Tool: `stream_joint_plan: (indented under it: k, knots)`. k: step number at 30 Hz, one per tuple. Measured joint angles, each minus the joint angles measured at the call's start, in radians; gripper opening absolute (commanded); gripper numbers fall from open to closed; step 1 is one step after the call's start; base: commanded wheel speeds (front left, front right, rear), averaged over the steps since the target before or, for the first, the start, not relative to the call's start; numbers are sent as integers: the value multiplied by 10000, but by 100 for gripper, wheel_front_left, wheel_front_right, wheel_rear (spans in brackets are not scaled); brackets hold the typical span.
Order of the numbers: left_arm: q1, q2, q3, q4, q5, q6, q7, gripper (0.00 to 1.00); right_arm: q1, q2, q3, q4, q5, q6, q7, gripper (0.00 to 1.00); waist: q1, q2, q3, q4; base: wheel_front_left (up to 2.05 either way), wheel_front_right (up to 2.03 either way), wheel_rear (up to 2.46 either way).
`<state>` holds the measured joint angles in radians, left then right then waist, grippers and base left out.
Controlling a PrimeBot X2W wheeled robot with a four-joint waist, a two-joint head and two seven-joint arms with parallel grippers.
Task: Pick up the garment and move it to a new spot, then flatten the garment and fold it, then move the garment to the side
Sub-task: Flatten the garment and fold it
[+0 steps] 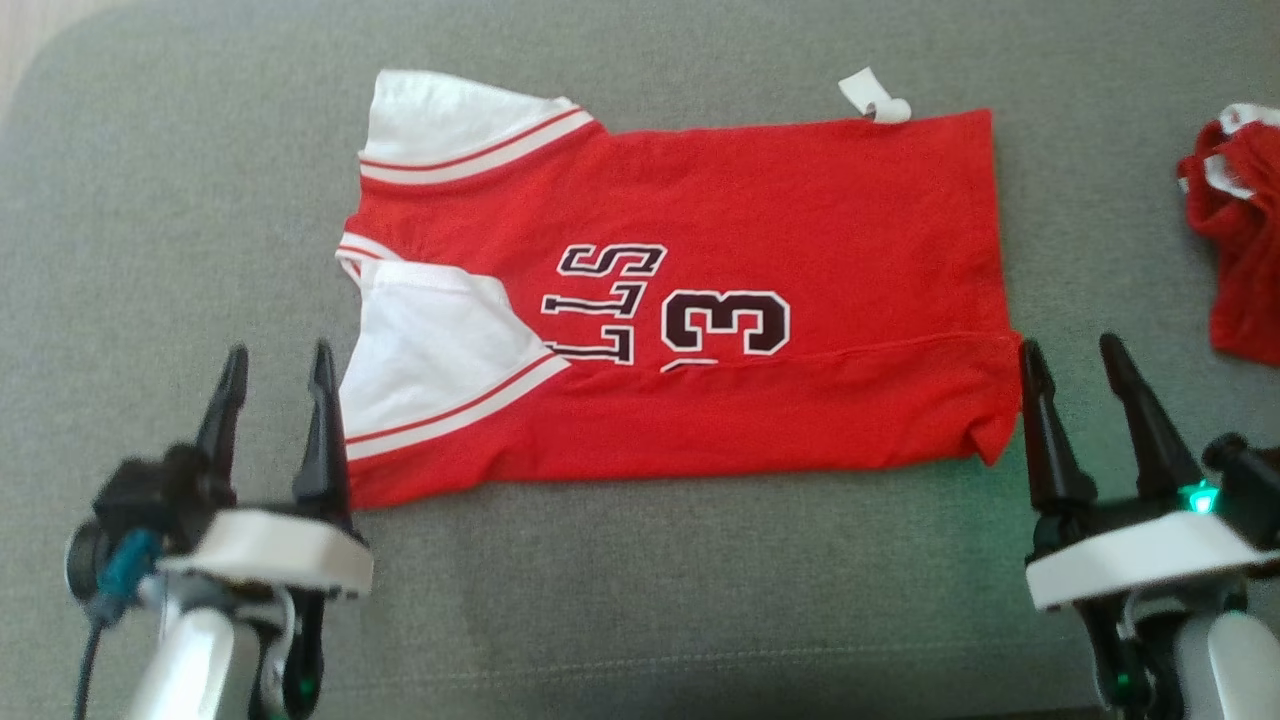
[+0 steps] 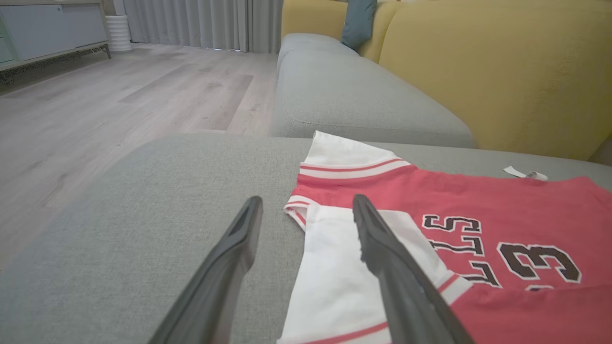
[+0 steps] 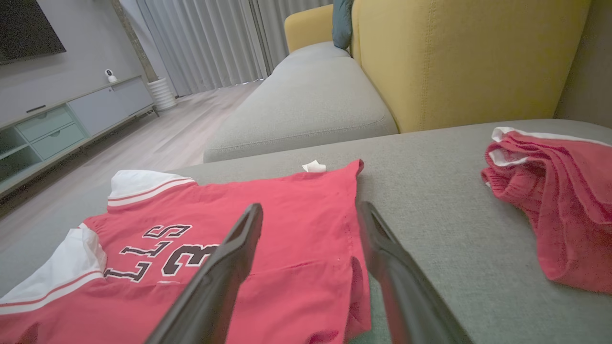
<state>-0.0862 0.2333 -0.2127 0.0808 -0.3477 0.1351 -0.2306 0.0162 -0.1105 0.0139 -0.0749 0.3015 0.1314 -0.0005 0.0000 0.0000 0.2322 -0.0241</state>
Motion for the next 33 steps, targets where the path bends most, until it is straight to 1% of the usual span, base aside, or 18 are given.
stream_joint_plan:
  k: [7, 13, 17, 20, 22, 26, 33]
  knots:
    - [1031, -69, -33, -107, 4, 77, -88, 100, 593, 71, 13, 117, -155, 0, -12, 100, 0, 0, -423, -119, 0, 0, 0]
    - [1192, -109, -105, -82, -61, 109, -69, 100, 604, 102, 36, 284, -153, 0, -12, 100, 0, 0, -580, -84, 0, 0, 0]
    - [1190, -117, -190, 136, -249, -31, 165, 100, 597, 96, 54, 447, -96, 0, 23, 100, 0, 0, -572, -77, 0, 0, 0]
    - [1193, -142, -263, 594, -667, -267, 564, 100, 595, 88, 123, 848, 353, 0, 426, 100, 0, 0, -513, -102, 0, 0, 0]
    - [1189, -153, -326, 861, -867, -449, 811, 100, 594, 35, 117, 1149, 418, 0, 663, 100, 0, 0, -421, -103, 0, 0, 0]
    - [1125, -173, -320, 1338, -1252, -625, 1214, 100, 498, -21, 123, 1561, 420, 0, 907, 100, 0, 0, -206, -112, 0, 0, 0]
    - [448, -207, -332, 1962, -1764, -1018, 1818, 100, -320, -84, 138, 2291, 537, 0, 1254, 100, 0, 0, 219, -46, 0, 0, 0]
